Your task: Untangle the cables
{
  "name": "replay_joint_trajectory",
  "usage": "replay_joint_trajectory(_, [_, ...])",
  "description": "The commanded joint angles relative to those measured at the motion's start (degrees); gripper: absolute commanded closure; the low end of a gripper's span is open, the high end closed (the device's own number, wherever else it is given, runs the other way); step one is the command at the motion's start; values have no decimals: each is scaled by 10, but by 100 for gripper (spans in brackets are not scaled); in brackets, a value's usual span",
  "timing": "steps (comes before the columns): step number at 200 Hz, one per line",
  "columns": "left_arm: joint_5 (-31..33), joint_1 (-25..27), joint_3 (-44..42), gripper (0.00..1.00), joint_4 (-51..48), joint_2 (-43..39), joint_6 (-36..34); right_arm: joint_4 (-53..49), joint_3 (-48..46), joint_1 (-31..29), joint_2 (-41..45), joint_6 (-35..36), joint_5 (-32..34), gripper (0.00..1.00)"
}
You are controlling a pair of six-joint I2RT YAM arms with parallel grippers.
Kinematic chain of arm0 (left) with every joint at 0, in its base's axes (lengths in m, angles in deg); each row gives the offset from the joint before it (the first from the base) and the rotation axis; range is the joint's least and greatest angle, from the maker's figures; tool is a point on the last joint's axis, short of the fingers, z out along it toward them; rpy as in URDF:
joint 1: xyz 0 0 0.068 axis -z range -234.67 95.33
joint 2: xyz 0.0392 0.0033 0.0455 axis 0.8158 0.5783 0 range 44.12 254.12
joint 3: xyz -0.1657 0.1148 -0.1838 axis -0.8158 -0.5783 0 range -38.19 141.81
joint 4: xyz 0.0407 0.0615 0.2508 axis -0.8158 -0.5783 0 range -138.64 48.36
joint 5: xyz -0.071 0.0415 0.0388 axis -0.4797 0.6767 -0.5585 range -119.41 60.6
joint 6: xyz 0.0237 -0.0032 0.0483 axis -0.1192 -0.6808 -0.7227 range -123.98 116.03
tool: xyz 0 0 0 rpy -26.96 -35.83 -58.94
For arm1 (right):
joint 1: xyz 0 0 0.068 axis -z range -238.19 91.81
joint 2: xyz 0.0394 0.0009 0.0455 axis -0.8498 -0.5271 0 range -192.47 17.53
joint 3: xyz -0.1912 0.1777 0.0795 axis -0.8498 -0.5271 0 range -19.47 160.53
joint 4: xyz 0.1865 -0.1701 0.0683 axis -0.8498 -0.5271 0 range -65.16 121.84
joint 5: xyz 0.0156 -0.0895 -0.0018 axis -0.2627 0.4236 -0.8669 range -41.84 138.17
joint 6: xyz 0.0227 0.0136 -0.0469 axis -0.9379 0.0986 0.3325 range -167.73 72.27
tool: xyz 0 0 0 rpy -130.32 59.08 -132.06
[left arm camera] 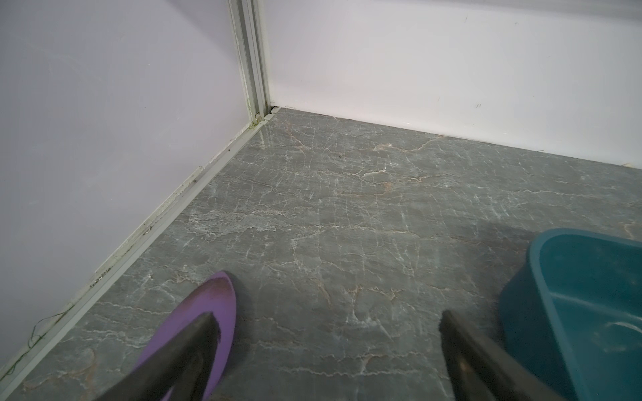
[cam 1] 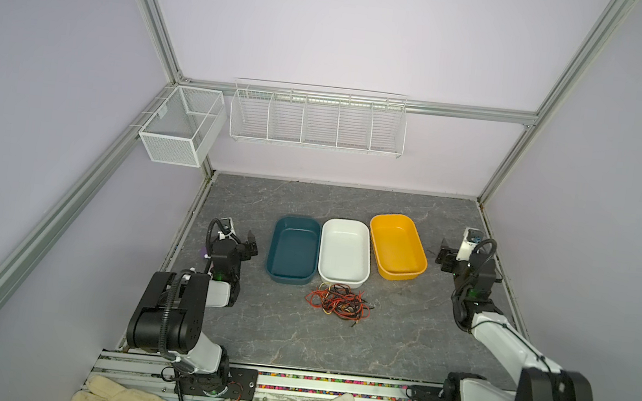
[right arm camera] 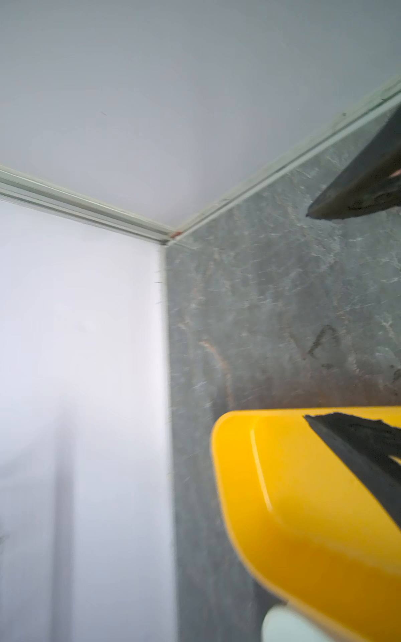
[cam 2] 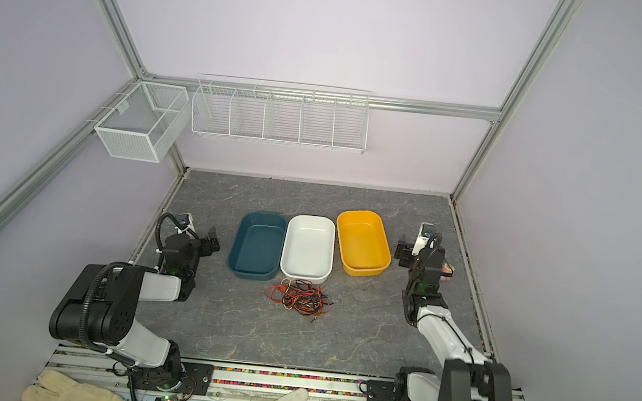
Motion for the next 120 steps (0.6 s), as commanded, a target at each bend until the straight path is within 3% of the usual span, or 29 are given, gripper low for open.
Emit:
replay_joint_trajectory(1, [8,-2,4,1,18,0,-9,-117,6,-30,89,-22,-58,12])
replay_joint_trajectory(33, [8,-2,4,1,18,0,-9,-192,39,-75,225,-115,-144,12])
replay_joint_trajectory(53, [8,-3,4,1,19,0,-9,-309,85,-75,257,-277,-134,12])
replay_joint_trajectory(63, [8,-2,4,1,18,0,-9,-363,104,-75,262,-316,-141,12])
replay_joint_trajectory(76, [9,-2,4,1,19,0,-9,-410,113,-75,264,-339,-168,12])
replay_joint_trajectory(97, [9,-2,4,1,19,0,-9,-421,107,-78,255,-332,-278,12])
replay_joint_trajectory(120, [9,-3,4,1,18,0,-9,-499,115,-101,230,-300,-315,12])
